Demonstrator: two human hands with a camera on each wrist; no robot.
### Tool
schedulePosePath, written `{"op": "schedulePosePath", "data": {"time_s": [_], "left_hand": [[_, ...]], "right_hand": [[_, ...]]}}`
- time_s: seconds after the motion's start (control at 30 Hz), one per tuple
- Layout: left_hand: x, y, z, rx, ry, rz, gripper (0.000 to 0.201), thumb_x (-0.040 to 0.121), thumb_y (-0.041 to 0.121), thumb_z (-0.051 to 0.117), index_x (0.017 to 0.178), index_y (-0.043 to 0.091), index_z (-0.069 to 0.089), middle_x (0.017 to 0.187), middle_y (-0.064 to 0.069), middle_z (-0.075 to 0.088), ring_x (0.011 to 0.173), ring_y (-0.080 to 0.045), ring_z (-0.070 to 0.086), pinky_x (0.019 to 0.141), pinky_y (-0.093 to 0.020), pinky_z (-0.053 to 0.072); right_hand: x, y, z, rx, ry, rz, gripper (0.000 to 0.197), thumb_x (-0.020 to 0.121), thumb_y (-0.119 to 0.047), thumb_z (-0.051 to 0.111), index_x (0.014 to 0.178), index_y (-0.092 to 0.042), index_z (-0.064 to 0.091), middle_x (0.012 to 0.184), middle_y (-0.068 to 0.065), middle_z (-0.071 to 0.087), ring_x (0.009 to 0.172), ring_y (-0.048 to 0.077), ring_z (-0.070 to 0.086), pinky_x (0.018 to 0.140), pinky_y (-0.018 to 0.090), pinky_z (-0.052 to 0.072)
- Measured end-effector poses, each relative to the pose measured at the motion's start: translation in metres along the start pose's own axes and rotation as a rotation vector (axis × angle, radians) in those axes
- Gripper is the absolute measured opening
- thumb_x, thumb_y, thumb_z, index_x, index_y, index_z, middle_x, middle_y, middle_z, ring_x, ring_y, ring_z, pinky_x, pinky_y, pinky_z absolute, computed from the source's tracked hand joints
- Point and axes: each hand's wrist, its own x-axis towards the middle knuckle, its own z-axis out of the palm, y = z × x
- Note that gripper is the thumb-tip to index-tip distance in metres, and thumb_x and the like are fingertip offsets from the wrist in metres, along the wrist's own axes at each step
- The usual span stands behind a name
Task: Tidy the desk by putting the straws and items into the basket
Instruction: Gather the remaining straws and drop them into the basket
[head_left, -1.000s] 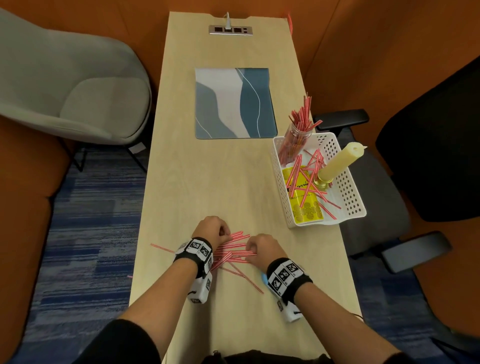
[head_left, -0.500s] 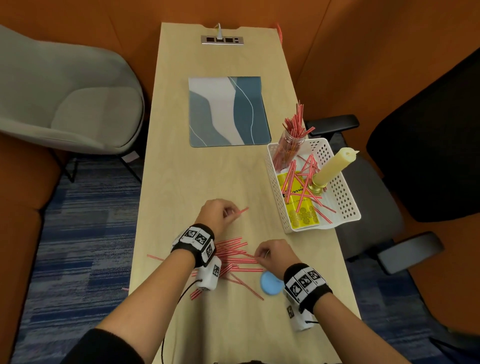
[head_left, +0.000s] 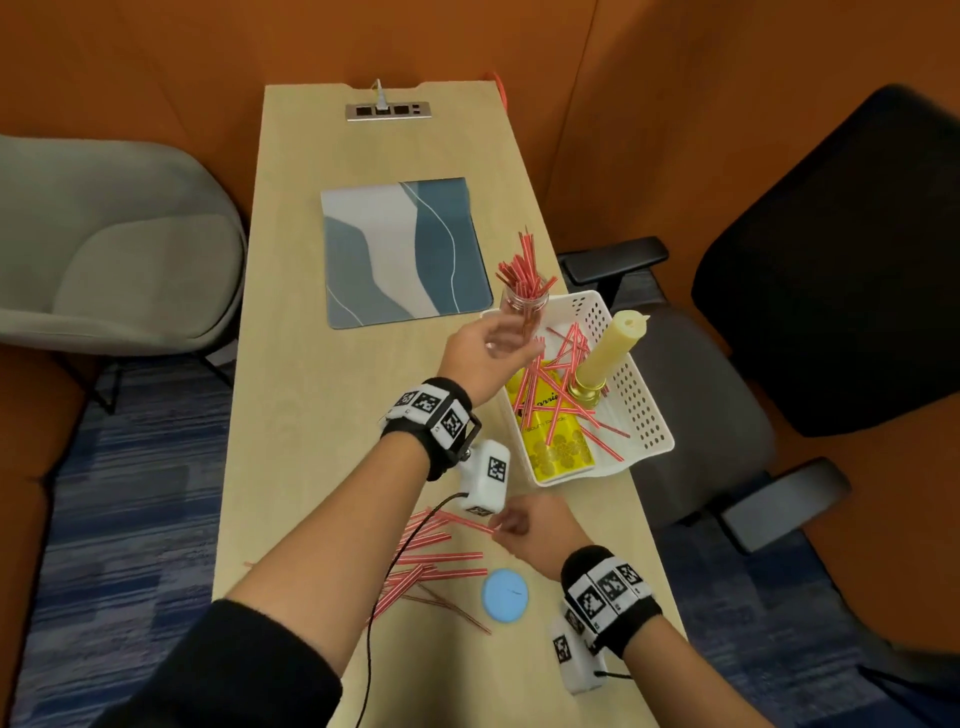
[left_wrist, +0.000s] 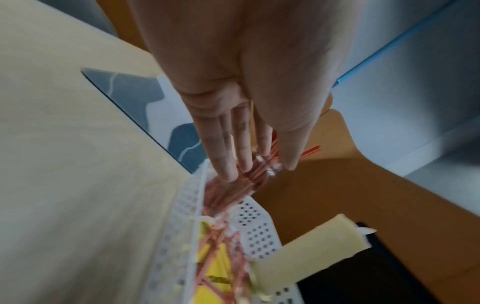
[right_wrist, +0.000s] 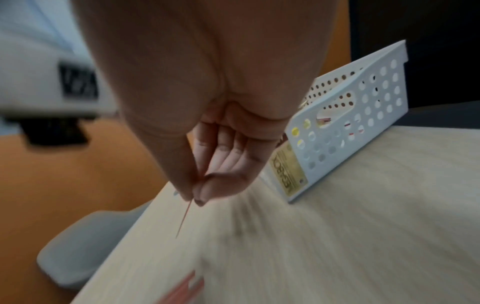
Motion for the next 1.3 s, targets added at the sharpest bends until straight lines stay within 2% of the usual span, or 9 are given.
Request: {"op": "schedulePosePath", "data": {"time_s": [0.23, 0.4, 0.57, 0.73, 0.8, 0.9, 1.03, 1.17, 1.3], "left_hand": [[-0.039, -0.079, -0.058, 0.222, 0.273, -0.175, 0.009, 0.086, 0.021, 0.071, 0.095, 0.025, 0.071, 0.076, 0.005, 0.063, 0.066, -0.011, 0.059, 0.070, -0.028, 0.052], [-0.086, -0.112, -0.079, 0.529, 0.074, -0.355, 0.012, 0.082, 0.019, 0.068, 0.074, 0.024, 0.074, 0.071, 0.006, 0.069, 0.069, -0.014, 0.064, 0.066, -0.024, 0.053], [-0.121, -0.134, -0.086, 0.660, -0.186, -0.445, 0.011, 0.065, 0.026, 0.084, 0.074, 0.025, 0.077, 0.074, 0.014, 0.071, 0.071, -0.002, 0.066, 0.069, -0.018, 0.053], [-0.133, -0.146, -0.086, 0.756, -0.251, -0.430, 0.016, 0.069, 0.024, 0.086, 0.081, 0.022, 0.077, 0.081, 0.009, 0.073, 0.074, -0.006, 0.066, 0.076, -0.018, 0.055], [-0.134, -0.150, -0.088, 0.784, -0.257, -0.426, 0.011, 0.073, 0.025, 0.085, 0.079, 0.020, 0.077, 0.084, 0.006, 0.074, 0.076, -0.009, 0.068, 0.078, -0.022, 0.056], [-0.136, -0.153, -0.090, 0.790, -0.259, -0.430, 0.011, 0.076, 0.028, 0.083, 0.077, 0.019, 0.076, 0.082, 0.004, 0.074, 0.074, -0.010, 0.066, 0.074, -0.022, 0.054], [-0.134, -0.157, -0.089, 0.814, -0.282, -0.405, 0.010, 0.083, 0.026, 0.077, 0.083, 0.016, 0.076, 0.087, 0.002, 0.073, 0.079, -0.014, 0.066, 0.077, -0.025, 0.054], [-0.133, -0.155, -0.088, 0.843, -0.329, -0.392, 0.009, 0.087, 0.026, 0.069, 0.086, 0.018, 0.074, 0.092, 0.001, 0.073, 0.085, -0.018, 0.068, 0.081, -0.030, 0.055], [-0.121, -0.135, -0.091, 0.759, -0.197, -0.277, 0.008, 0.085, 0.022, 0.066, 0.081, 0.019, 0.072, 0.082, 0.003, 0.072, 0.077, -0.016, 0.068, 0.073, -0.027, 0.055]], "right_hand": [[0.006, -0.023, -0.062, 0.241, 0.312, -0.063, 0.011, 0.085, -0.002, 0.071, 0.087, -0.012, 0.076, 0.080, 0.000, 0.070, 0.064, 0.001, 0.054, 0.065, 0.009, 0.047], [0.027, -0.032, -0.096, 0.348, 0.509, 0.029, 0.010, 0.087, -0.011, 0.072, 0.097, -0.012, 0.072, 0.084, 0.005, 0.071, 0.062, 0.014, 0.069, 0.061, 0.024, 0.057], [0.036, -0.035, -0.069, 0.023, 0.433, 0.075, 0.011, 0.083, -0.012, 0.069, 0.091, -0.019, 0.070, 0.073, -0.007, 0.065, 0.066, 0.015, 0.063, 0.069, 0.032, 0.055], [0.022, -0.037, 0.013, -0.137, -0.059, 0.009, 0.007, 0.079, -0.011, 0.073, 0.083, -0.016, 0.071, 0.071, -0.005, 0.061, 0.057, 0.004, 0.054, 0.055, 0.012, 0.047], [0.021, -0.032, 0.040, -0.221, -0.148, 0.060, 0.011, 0.077, -0.012, 0.075, 0.082, -0.021, 0.071, 0.076, -0.006, 0.062, 0.067, 0.007, 0.059, 0.067, 0.016, 0.052], [0.022, -0.027, 0.065, -0.361, -0.154, 0.106, 0.011, 0.077, -0.017, 0.075, 0.087, -0.022, 0.072, 0.087, -0.004, 0.063, 0.085, 0.015, 0.065, 0.081, 0.026, 0.054], [0.023, -0.031, 0.073, -0.457, -0.110, 0.112, 0.009, 0.084, -0.016, 0.064, 0.080, -0.015, 0.072, 0.090, 0.003, 0.068, 0.088, 0.022, 0.067, 0.082, 0.031, 0.056], [0.022, -0.034, 0.072, -0.504, -0.112, 0.105, 0.018, 0.090, -0.018, 0.056, 0.092, -0.011, 0.072, 0.103, 0.007, 0.064, 0.095, 0.025, 0.064, 0.086, 0.035, 0.054], [0.018, -0.035, 0.062, -0.469, -0.095, 0.105, 0.017, 0.089, -0.018, 0.055, 0.094, -0.017, 0.071, 0.100, 0.005, 0.069, 0.093, 0.025, 0.065, 0.081, 0.031, 0.051]]}}
